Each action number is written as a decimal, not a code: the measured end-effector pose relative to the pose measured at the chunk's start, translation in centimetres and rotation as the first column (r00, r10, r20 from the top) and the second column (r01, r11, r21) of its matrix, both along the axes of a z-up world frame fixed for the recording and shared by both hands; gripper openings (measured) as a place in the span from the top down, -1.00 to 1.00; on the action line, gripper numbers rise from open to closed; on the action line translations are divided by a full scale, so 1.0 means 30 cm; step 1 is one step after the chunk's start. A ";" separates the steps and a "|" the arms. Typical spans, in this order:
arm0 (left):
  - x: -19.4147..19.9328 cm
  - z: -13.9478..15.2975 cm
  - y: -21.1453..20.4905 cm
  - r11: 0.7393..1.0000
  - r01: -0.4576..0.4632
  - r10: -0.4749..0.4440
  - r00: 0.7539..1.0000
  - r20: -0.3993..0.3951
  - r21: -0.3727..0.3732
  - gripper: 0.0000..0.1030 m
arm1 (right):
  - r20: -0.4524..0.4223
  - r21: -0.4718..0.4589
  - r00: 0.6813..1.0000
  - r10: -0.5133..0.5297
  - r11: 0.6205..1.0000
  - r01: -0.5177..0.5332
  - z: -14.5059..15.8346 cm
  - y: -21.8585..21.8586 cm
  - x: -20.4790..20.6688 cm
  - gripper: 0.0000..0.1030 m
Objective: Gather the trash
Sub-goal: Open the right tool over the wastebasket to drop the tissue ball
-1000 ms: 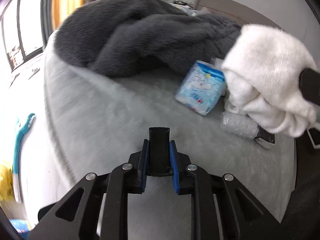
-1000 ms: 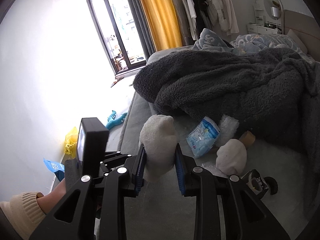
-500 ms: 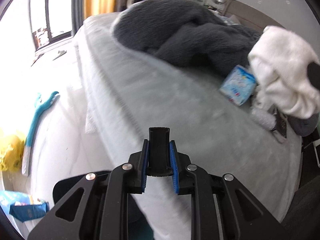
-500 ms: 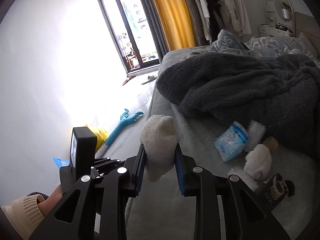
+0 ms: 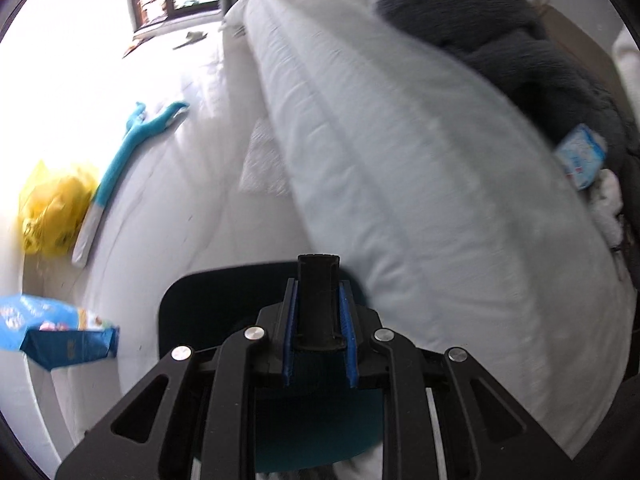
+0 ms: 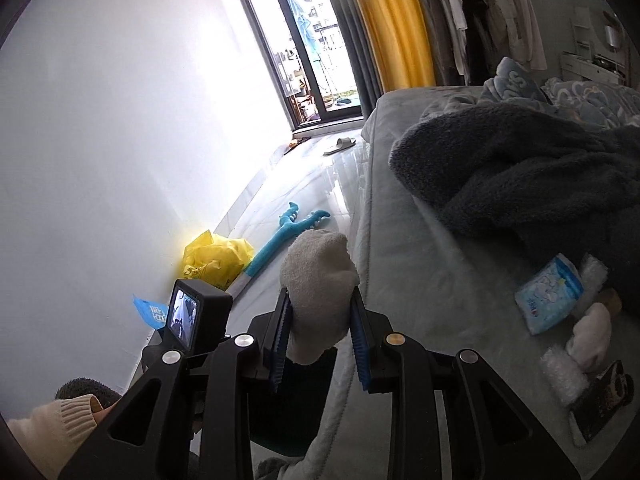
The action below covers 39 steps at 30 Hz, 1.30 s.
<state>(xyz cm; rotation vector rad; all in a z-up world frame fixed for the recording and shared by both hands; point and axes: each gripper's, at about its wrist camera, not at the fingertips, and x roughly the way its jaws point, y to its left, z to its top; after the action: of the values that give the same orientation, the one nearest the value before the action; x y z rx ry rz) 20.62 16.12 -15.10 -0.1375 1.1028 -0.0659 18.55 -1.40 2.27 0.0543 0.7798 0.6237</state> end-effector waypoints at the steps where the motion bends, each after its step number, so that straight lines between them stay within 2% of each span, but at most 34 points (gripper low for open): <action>1: -0.005 -0.014 0.024 1.000 -0.010 0.010 1.000 -0.015 0.002 0.58 | -0.003 -0.003 1.000 0.012 1.000 -0.012 -0.004 0.021 0.002 0.44; 8: -0.028 -0.109 0.161 0.999 -0.051 0.052 0.992 -0.116 0.012 0.58 | -0.033 -0.026 0.996 0.085 0.996 -0.086 -0.048 0.151 0.009 0.44; 14: -0.059 -0.183 0.227 0.997 -0.074 0.074 0.974 -0.215 0.008 0.58 | -0.073 -0.065 0.986 0.147 0.986 -0.152 -0.119 0.269 0.006 0.44; 23: -0.099 -0.233 0.292 0.994 -0.107 0.092 0.949 -0.301 -0.036 0.58 | -0.192 -0.101 0.961 0.197 0.971 -0.219 -0.249 0.382 0.008 0.44; 28: -0.123 -0.230 0.303 0.994 -0.099 0.079 0.947 -0.310 -0.050 0.56 | -0.255 -0.128 0.948 0.189 0.966 -0.227 -0.330 0.408 0.031 0.45; 29: -0.128 -0.226 0.306 0.993 -0.099 0.076 0.948 -0.310 -0.059 0.53 | -0.266 -0.128 0.945 0.191 0.965 -0.231 -0.344 0.415 0.036 0.45; 31: -0.136 -0.213 0.308 0.994 -0.092 0.069 0.951 -0.301 -0.062 0.28 | -0.279 -0.128 0.939 0.200 0.962 -0.243 -0.362 0.433 0.042 0.45; 33: -0.143 -0.196 0.312 0.995 -0.083 0.065 0.956 -0.286 -0.053 0.16 | -0.287 -0.133 0.935 0.207 0.958 -0.253 -0.371 0.460 0.043 0.45; 39: -0.174 -0.137 0.352 0.995 -0.088 0.078 0.974 -0.213 -0.038 -0.06 | -0.321 -0.180 0.925 0.205 0.945 -0.272 -0.456 0.503 0.046 0.45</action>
<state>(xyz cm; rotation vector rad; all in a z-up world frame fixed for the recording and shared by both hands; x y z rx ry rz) 15.39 26.68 -19.23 -0.2369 1.3075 -0.0023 19.94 13.70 -11.41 -0.1589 1.1579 0.7671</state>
